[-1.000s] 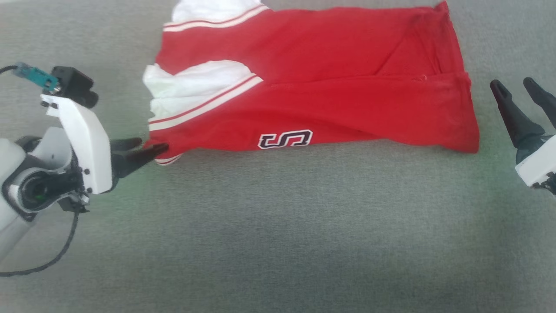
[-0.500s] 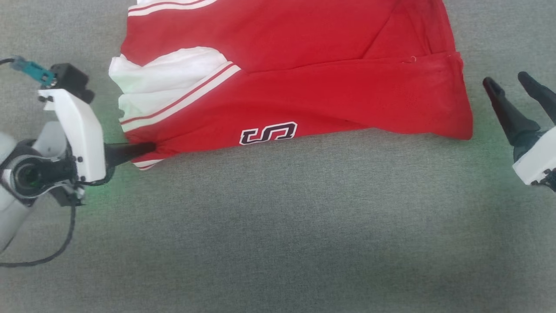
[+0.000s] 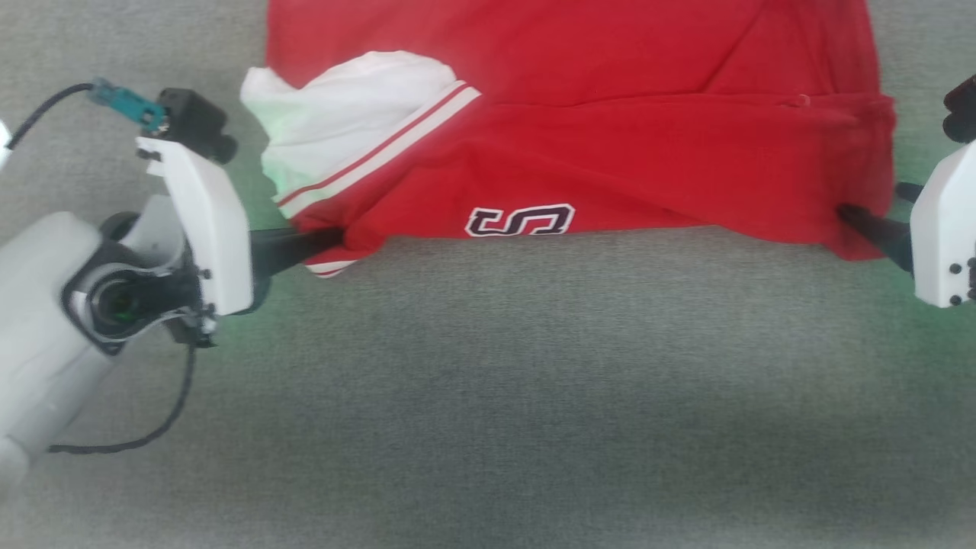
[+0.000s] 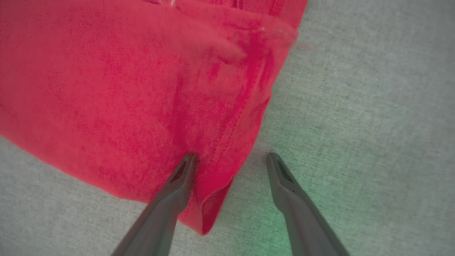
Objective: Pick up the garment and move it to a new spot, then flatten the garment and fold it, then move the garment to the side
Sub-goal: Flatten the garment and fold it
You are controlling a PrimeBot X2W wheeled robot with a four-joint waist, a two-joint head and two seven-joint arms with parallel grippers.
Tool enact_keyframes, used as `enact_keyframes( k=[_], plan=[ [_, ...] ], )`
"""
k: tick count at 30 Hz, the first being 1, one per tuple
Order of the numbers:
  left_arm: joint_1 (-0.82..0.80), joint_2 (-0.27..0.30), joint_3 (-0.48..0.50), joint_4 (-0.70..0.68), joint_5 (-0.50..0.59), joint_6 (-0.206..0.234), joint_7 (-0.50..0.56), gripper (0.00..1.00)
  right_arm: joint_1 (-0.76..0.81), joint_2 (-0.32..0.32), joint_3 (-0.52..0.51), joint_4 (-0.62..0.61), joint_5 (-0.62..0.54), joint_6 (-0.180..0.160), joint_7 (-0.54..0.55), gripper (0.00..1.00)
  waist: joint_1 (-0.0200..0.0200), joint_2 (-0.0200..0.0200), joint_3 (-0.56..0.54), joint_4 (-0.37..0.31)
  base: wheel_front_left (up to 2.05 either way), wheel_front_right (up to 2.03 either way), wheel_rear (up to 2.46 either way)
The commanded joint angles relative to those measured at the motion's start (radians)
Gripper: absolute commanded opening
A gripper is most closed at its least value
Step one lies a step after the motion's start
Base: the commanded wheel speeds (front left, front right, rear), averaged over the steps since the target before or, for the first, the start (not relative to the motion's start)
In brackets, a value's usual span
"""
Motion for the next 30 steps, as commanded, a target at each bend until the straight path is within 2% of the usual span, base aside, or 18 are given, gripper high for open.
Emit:
enact_keyframes(
  k=[1, 2, 4, 12, 18, 24, 29, 30],
  plan=[
    [0.024, -0.033, -0.022, -0.004, 0.018, -0.001, -0.001, 0.0, 0.008, 0.0, 0.011, 0.022, -0.01, 0.0, 0.042, 1.0, 0.0, -0.0001, 0.007, 0.018, 0.0, 0.0, 0.0],
    [0.026, -0.038, -0.021, -0.006, 0.021, -0.001, -0.008, 0.0, 0.011, 0.003, 0.014, 0.022, -0.008, 0.0, 0.066, 0.96, 0.0, -0.0001, 0.006, 0.023, 0.0, 0.0, 0.0],
    [0.037, -0.046, -0.02, -0.011, 0.023, -0.001, -0.03, 0.0, 0.026, 0.016, 0.001, 0.0, 0.004, 0.0, 0.089, 0.0, 0.0, -0.0001, 0.0, 0.036, 0.0, 0.0, 0.0],
    [0.095, 0.012, -0.002, -0.082, 0.028, -0.001, -0.1, 0.0, 0.105, -0.016, -0.053, -0.058, 0.024, 0.0, 0.045, 0.0, 0.0, -0.0001, -0.076, 0.048, 0.0, 0.0, 0.0],
    [0.198, 0.12, -0.002, -0.231, 0.017, -0.001, -0.153, 0.0, 0.254, -0.064, -0.091, -0.145, 0.072, 0.0, 0.071, 0.0, 0.0, -0.0001, -0.142, 0.052, 0.0, 0.0, 0.0],
    [0.313, 0.207, -0.017, -0.367, 0.027, -0.002, -0.227, 0.0, 0.431, -0.103, -0.153, -0.253, 0.113, 0.0, 0.088, 0.0, 0.0, -0.0001, -0.161, 0.052, 0.0, 0.0, 0.0],
    [0.367, 0.228, -0.02, -0.383, 0.026, -0.002, -0.28, 0.0, 0.489, -0.067, -0.194, -0.296, 0.105, 0.0, 0.039, 0.0, 0.0, -0.0001, -0.167, 0.044, 0.0, 0.0, 0.0],
    [0.37, 0.226, -0.018, -0.379, 0.026, -0.002, -0.289, 0.0, 0.489, -0.062, -0.201, -0.298, 0.096, 0.0, 0.024, 0.16, 0.0, -0.0001, -0.168, 0.043, 0.0, 0.0, 0.0]
  ],
)
